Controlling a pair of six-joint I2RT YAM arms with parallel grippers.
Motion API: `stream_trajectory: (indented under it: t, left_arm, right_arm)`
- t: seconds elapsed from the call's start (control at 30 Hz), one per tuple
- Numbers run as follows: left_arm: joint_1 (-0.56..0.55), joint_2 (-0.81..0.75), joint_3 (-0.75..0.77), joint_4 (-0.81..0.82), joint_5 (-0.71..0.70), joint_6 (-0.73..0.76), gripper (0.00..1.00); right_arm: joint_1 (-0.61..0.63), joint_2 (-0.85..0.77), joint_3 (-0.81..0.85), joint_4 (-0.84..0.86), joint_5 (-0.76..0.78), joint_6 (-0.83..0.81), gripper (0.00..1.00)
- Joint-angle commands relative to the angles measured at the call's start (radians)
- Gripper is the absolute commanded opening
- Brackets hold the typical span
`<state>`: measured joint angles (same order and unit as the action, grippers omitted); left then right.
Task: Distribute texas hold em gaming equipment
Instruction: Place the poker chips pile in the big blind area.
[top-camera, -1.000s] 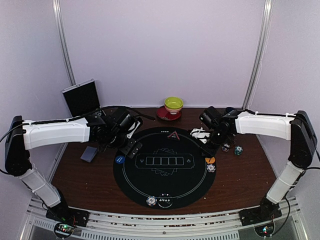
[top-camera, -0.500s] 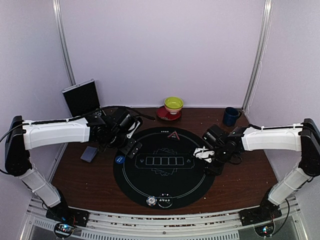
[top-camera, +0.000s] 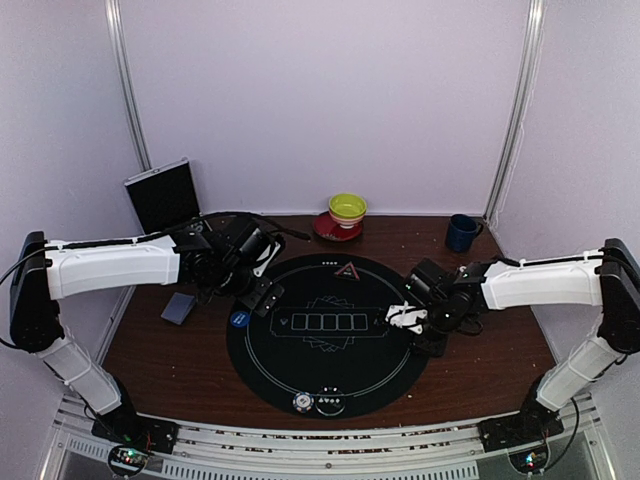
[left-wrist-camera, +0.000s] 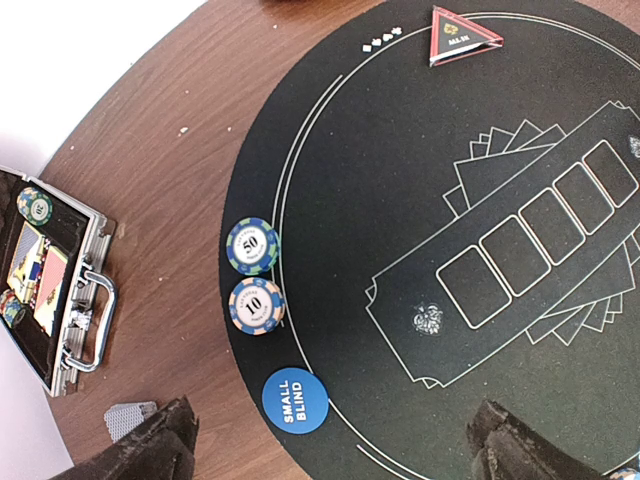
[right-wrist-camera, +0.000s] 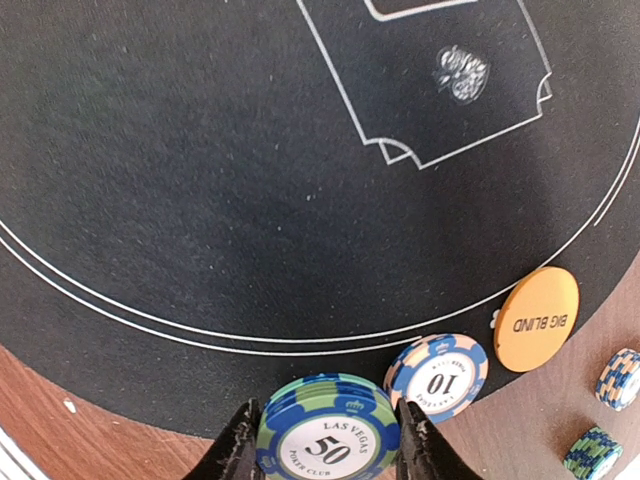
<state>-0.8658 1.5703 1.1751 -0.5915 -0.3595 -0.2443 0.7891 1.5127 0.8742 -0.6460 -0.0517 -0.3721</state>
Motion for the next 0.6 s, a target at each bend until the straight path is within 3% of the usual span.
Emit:
stream_trajectory:
  t: [0.0, 0.57]
  left_arm:
    - [0.005, 0.003, -0.003, 0.038, -0.007, 0.009, 0.98]
    - [0.005, 0.005, -0.003, 0.038, -0.010, 0.011, 0.98]
  right_arm:
    - [0.010, 0.016, -0.021, 0.019, 0.048, -0.023, 0.32]
    - [0.012, 0.039, -0.041, 0.024, 0.051, -0.045, 0.35]
